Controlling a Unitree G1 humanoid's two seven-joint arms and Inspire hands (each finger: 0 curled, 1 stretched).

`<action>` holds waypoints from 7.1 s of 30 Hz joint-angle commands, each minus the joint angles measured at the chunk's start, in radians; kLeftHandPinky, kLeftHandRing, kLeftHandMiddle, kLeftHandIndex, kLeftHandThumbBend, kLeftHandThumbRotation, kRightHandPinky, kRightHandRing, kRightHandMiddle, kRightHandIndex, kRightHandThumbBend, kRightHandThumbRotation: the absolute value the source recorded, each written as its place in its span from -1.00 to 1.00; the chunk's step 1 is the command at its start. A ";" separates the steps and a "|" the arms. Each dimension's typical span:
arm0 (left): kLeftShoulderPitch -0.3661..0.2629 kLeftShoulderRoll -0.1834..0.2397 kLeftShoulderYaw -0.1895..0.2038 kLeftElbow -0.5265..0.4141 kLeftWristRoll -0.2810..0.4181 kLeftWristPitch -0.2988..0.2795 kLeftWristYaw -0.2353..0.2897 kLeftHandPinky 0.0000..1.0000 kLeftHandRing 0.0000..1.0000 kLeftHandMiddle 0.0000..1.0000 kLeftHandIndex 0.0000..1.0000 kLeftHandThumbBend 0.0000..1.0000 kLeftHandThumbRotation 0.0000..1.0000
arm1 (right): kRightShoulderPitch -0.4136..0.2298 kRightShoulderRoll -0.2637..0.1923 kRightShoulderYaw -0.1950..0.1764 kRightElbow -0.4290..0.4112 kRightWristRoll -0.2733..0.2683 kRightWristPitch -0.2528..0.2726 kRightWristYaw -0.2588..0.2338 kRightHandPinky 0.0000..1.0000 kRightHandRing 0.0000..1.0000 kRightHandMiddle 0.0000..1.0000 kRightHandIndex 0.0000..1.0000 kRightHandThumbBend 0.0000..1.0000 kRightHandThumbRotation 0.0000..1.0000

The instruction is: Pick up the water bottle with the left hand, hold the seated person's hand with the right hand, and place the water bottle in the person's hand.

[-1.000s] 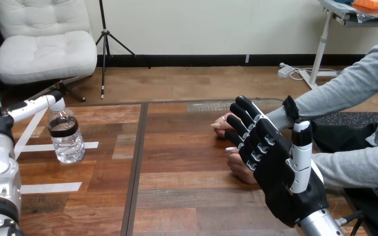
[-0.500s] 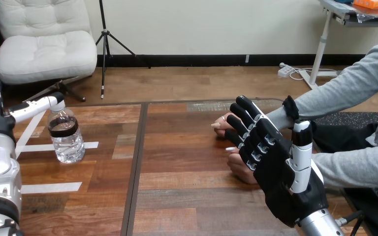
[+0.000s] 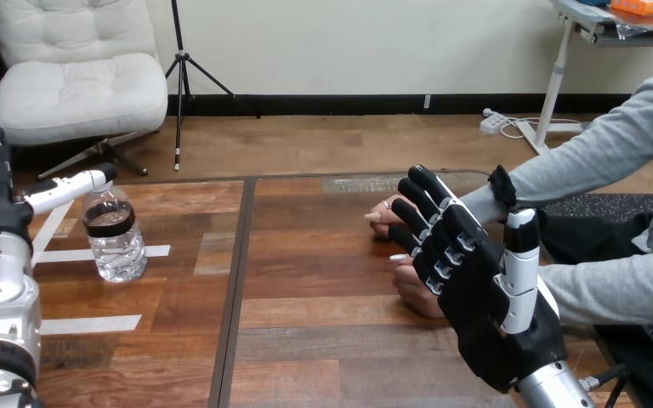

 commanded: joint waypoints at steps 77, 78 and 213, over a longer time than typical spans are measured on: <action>-0.069 -0.076 -0.059 0.030 0.031 0.182 0.064 1.00 1.00 1.00 1.00 0.89 -0.55 | -0.039 0.017 -0.001 -0.058 0.010 -0.013 0.001 1.00 1.00 0.97 0.91 0.84 1.00; -0.070 -0.076 -0.060 0.030 0.033 0.184 0.064 1.00 1.00 1.00 1.00 0.89 -0.55 | -0.039 0.017 -0.001 -0.058 0.009 -0.014 0.001 1.00 1.00 0.97 0.91 0.83 1.00; -0.207 -0.132 -0.139 0.050 0.118 0.385 0.226 0.29 0.51 0.58 0.61 0.65 -0.95 | -0.014 0.045 0.006 -0.091 -0.001 -0.017 -0.003 0.96 0.96 0.94 0.88 0.84 1.00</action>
